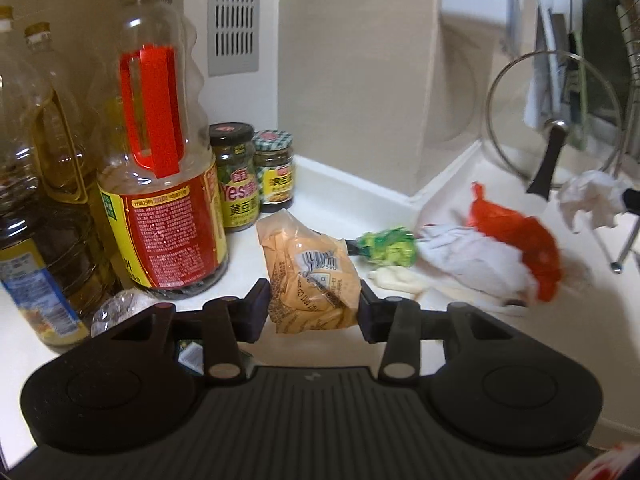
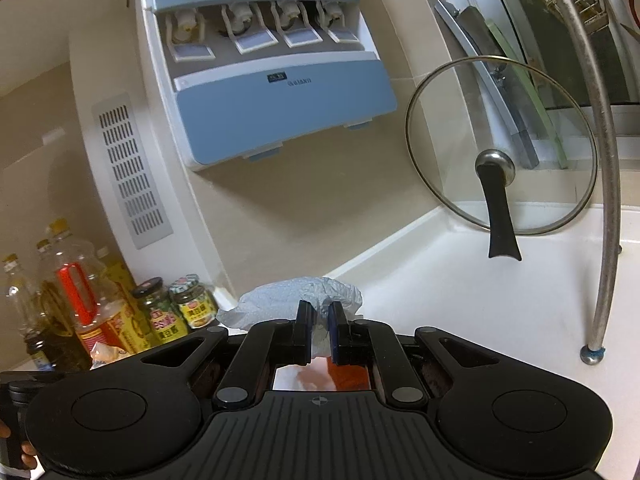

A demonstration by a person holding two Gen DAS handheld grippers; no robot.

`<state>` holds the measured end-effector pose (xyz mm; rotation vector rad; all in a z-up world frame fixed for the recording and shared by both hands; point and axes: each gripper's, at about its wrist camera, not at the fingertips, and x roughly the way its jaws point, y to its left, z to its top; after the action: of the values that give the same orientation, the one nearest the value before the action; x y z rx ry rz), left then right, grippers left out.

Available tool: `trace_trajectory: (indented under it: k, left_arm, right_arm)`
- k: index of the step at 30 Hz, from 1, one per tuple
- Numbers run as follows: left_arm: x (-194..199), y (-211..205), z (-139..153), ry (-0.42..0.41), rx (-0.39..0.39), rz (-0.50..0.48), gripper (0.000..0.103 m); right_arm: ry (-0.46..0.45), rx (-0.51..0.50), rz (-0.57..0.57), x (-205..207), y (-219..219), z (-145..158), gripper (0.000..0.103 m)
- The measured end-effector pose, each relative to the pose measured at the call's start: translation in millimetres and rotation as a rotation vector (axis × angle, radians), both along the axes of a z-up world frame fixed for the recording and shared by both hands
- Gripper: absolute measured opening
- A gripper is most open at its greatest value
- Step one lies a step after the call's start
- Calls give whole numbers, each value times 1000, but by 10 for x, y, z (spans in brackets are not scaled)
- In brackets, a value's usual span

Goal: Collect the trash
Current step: 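Carry the orange snack bag and white tissue down over the wastebasket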

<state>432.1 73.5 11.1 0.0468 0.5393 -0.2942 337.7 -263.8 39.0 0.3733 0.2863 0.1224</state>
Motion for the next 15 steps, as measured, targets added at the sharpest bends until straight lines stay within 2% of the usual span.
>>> trace_trajectory:
  k: [15]
  left_arm:
    - [-1107, -124, 224, 24, -55, -8, 41]
  right_arm:
    - [-15, 29, 110, -807, 11, 108, 9]
